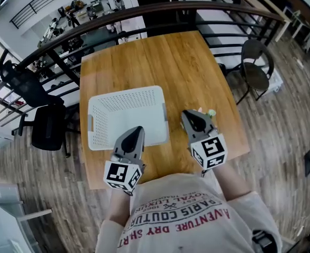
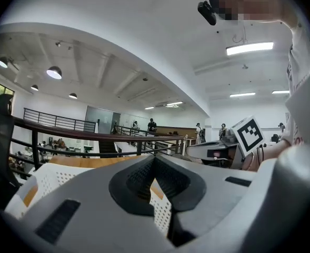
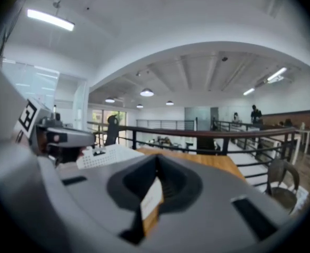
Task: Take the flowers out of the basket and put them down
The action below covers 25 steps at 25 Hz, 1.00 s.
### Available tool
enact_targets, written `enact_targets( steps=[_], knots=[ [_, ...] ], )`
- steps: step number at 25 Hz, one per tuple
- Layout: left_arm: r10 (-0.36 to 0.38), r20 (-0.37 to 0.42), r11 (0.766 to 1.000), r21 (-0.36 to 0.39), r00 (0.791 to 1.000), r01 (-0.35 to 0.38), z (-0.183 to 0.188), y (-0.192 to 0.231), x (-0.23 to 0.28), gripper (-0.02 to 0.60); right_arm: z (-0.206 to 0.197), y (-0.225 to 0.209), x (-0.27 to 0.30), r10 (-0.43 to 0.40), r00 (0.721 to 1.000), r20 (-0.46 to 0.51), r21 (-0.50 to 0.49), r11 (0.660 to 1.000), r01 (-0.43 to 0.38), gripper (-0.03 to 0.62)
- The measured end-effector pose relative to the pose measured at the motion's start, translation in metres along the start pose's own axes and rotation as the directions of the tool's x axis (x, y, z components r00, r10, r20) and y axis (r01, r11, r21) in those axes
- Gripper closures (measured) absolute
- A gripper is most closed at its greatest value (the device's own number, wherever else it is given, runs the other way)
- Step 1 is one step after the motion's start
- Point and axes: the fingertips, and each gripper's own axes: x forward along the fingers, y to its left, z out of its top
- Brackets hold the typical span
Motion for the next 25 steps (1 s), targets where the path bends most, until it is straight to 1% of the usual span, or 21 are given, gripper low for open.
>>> enact_targets(
  steps=[4,9,11,15,20,25],
  knots=[
    [0.063,0.003,0.997,0.036,0.998,-0.063,0.002,0.029,-0.017,0.566,0.005,0.031,0.011,0.038,0.999,0.024,0.005,0.999,-0.038,0.563],
    [0.107,0.013,0.994,0.017,0.994,-0.107,0.000,0.050,-0.028,0.566,0.011,0.051,0.016,0.069,0.996,0.056,0.015,0.997,-0.070,0.563],
    [0.108,0.020,0.994,0.011,0.994,-0.109,-0.002,0.053,-0.028,0.566,0.010,0.056,0.020,0.070,0.996,0.058,0.009,0.997,-0.070,0.563],
    [0.098,0.024,0.995,0.025,0.995,-0.098,0.002,0.056,-0.023,0.566,0.010,0.057,0.027,0.070,0.997,0.043,-0.014,0.998,-0.069,0.563],
    [0.093,0.026,0.995,0.024,0.995,-0.094,0.002,0.058,-0.018,0.566,0.010,0.058,0.031,0.059,0.998,0.024,-0.058,0.997,-0.058,0.563],
    [0.087,0.019,0.996,0.030,0.996,-0.088,0.000,0.055,-0.016,0.566,0.010,0.061,0.030,0.065,0.997,0.034,-0.056,0.996,-0.063,0.563]
  ],
)
